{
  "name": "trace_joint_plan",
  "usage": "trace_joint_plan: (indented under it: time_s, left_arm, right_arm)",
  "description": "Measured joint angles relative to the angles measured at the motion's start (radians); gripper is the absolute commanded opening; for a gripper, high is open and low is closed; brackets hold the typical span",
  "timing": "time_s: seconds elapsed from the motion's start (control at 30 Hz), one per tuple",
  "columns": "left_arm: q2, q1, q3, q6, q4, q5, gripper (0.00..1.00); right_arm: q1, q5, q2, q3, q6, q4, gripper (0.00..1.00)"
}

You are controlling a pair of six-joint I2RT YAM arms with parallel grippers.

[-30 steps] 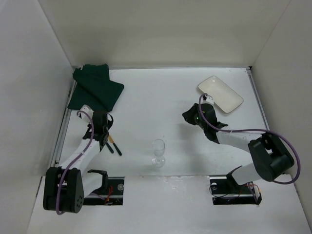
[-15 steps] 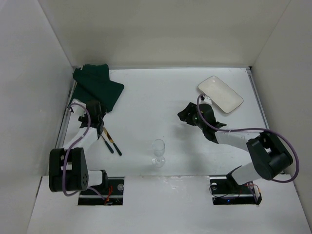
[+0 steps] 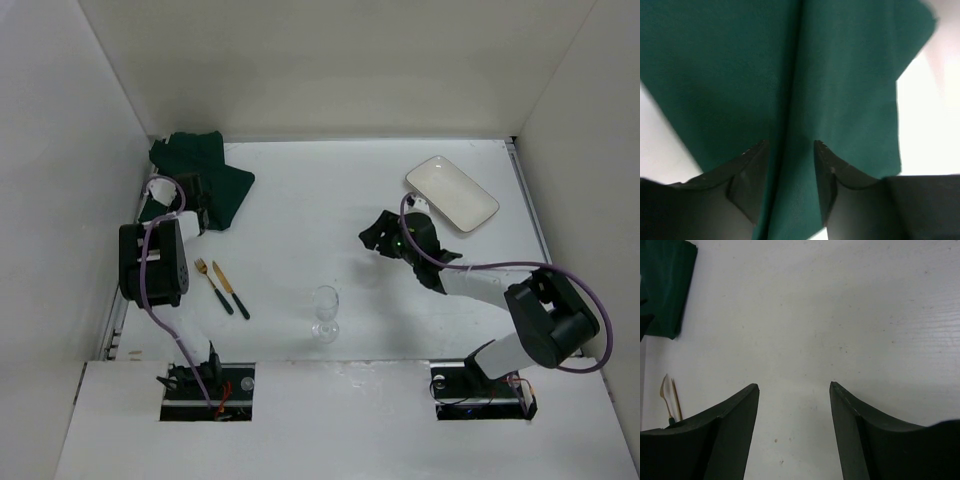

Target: Set the dinner table for one person

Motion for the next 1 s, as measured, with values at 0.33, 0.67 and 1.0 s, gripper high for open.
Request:
trace_joint_plan:
  time_s: [0.33,0.67,1.0]
  left_arm:
    - [0.158,-0.065,0.124,0.010,0.018,0.115,0.07]
    - [0.171,-0.372,0.044,0.022,0.180,0.268,0.05]
    - [0.004,-0.473,-0.143,0.060,0.174,0.332,0.32]
  right_arm:
    - [0.008,-0.003,0.024,0.020,-0.010,0.000,0.68]
    - [0.000,-0.003,0.027,0.020,-0.018,0.000,0.77]
    - [-0.021,0.017,0.071,0.033,-0.002,0.005,0.74]
